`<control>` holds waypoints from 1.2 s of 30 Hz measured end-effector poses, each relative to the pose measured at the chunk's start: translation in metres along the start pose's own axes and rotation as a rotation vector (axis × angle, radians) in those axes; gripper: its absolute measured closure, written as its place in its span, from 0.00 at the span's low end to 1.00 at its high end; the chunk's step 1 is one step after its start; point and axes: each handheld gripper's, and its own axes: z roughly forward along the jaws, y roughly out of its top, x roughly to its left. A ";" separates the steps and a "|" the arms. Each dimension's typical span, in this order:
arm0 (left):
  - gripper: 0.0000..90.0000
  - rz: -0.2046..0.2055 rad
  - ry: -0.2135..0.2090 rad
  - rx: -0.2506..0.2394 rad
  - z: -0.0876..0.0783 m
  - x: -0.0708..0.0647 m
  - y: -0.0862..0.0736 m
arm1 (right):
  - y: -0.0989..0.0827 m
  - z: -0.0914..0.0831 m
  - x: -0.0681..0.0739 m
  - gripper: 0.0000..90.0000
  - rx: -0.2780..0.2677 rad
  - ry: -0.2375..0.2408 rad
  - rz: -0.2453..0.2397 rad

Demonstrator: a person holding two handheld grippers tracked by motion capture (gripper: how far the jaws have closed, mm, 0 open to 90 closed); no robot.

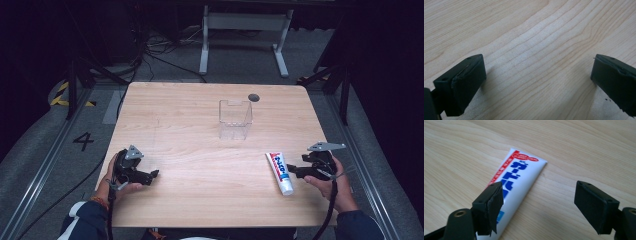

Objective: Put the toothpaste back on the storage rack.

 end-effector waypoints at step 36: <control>0.01 -0.020 -0.010 -0.002 0.000 -0.001 -0.001 | 0.028 0.057 0.039 0.48 0.250 -0.021 -0.048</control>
